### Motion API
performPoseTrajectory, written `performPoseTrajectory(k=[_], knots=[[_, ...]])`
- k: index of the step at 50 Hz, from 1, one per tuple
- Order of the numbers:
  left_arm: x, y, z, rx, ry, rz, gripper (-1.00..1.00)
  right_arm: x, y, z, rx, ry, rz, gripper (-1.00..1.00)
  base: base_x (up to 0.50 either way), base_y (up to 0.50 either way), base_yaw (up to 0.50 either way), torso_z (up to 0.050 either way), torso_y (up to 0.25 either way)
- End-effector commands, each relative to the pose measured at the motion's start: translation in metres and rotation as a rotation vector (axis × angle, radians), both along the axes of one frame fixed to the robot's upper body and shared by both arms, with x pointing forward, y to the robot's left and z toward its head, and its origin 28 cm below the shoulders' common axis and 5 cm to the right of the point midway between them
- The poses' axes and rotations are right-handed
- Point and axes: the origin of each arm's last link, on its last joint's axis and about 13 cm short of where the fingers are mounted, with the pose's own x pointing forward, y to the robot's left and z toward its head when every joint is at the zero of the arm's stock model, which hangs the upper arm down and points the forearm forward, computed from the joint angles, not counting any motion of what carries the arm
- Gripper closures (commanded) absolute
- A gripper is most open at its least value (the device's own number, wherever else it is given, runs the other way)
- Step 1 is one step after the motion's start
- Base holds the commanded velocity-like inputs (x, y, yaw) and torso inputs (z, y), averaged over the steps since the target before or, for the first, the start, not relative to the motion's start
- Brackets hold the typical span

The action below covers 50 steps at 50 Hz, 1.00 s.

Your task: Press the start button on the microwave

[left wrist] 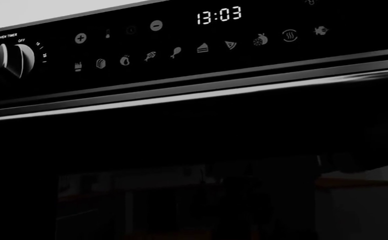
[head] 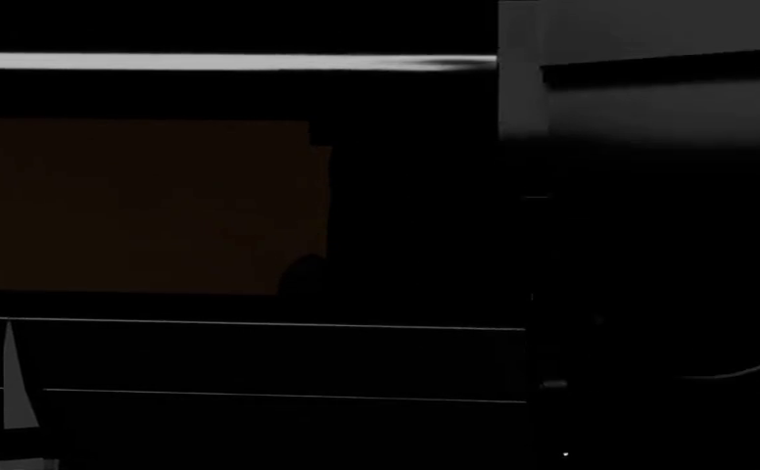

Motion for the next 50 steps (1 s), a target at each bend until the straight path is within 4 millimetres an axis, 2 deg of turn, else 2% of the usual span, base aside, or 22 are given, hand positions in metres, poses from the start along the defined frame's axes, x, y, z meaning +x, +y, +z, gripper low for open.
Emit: performPoseTrajectory(k=[1,17,27,40,50], knots=[[0.001,0.001,-0.001,-0.003,0.005,0.004,-1.00,0.023,-0.002,0.017,-0.005,-0.027,-0.024,1.00,0.00,0.00,0.00,0.000,0.000],[-0.001,0.003,-0.001,-0.007,0.003,0.012,-1.00,0.049,0.006,0.024,-0.002,-0.016,0.001,1.00,0.00,0.00,0.00,0.000,0.000],[0.001,0.008,-0.013,-0.010,0.006,0.016,-1.00,0.070,0.003,0.020,0.006,0.029,-0.012,1.00,0.00,0.00,0.00,0.000,0.000],[-0.006,0.007,-0.007,-0.015,0.010,0.030,-1.00,0.090,0.004,0.021,-0.017,0.066,-0.003,1.00,0.00,0.00,0.00,0.000,0.000],[-0.005,0.009,-0.011,-0.018,0.011,0.036,-1.00,0.102,-0.002,0.018,-0.003,0.127,-0.039,1.00,0.01,0.00,0.00,0.000,0.000]])
